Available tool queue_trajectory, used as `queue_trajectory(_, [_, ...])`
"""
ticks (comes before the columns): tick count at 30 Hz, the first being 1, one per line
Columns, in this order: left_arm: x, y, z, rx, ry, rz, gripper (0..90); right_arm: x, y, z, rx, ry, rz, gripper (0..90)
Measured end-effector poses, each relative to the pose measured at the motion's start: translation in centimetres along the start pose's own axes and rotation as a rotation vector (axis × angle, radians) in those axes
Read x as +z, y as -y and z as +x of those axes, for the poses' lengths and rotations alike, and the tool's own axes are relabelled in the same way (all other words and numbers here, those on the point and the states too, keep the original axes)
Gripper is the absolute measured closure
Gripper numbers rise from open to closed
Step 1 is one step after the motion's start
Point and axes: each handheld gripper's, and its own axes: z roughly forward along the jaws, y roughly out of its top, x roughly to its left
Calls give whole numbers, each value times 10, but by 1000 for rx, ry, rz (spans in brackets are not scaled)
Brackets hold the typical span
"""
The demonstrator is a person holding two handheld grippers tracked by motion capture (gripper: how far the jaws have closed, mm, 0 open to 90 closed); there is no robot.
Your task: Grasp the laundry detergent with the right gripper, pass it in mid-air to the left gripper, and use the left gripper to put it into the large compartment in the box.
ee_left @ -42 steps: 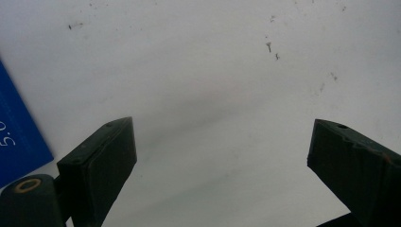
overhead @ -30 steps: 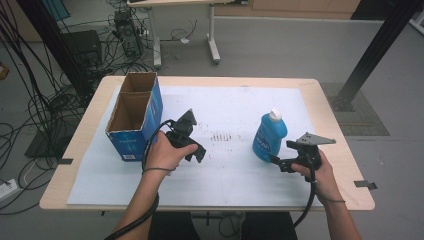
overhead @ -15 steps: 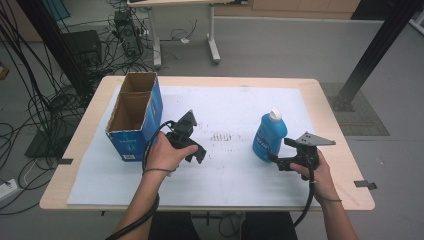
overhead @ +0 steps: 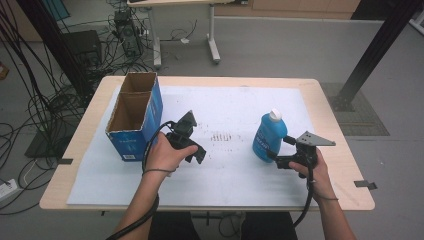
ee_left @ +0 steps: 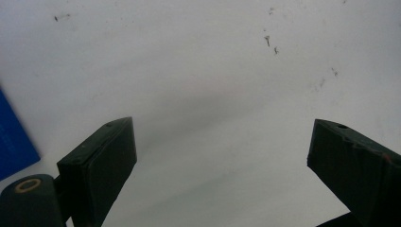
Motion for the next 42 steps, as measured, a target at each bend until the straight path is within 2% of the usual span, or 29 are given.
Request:
queue_trajectory(26, [0,1,1,-3,-3,5,93,14,5,0,-6,-7,-50,53])
queue_trajectory(42, [-2,3,1,-5,2,4,93,22,6,2,-3,-15,-61,49])
